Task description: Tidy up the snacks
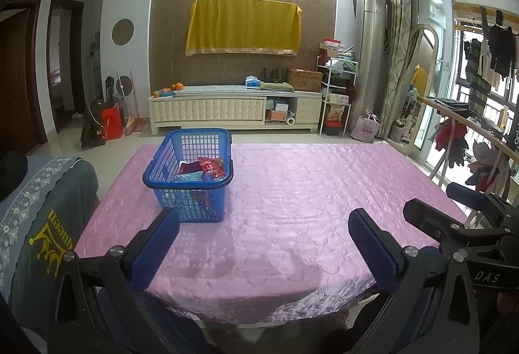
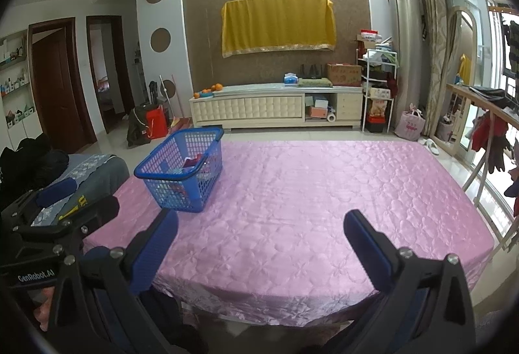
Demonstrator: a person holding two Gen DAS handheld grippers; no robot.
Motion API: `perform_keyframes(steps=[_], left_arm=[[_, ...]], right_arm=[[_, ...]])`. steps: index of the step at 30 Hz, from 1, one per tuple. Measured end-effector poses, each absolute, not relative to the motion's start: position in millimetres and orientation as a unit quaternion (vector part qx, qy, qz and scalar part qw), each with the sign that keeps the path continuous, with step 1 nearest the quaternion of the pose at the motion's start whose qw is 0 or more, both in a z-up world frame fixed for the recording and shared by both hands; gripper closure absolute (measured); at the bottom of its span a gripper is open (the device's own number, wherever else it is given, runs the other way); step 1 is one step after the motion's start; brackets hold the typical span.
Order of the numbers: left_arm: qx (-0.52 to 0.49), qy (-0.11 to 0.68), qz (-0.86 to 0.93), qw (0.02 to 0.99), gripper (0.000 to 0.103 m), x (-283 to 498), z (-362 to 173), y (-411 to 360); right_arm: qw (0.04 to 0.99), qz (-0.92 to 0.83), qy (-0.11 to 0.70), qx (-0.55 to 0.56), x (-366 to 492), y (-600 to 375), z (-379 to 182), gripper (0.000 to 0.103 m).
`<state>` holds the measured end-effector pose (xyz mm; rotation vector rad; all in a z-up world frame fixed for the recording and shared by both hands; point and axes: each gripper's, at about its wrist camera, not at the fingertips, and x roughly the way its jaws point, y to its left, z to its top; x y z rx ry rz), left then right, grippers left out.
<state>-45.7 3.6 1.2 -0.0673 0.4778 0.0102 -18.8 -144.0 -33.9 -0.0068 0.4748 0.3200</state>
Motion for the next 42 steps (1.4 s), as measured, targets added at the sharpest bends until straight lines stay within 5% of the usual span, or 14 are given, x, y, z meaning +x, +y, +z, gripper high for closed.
perform_keyframes(steps=[42], left_arm=[[-0.051, 0.248, 0.011, 0.967, 0.000, -52.6, 0.6, 2.7]], right_arm=[[0.957, 0.167, 0.239, 0.000, -21.2, -142.9, -29.9, 0.000]])
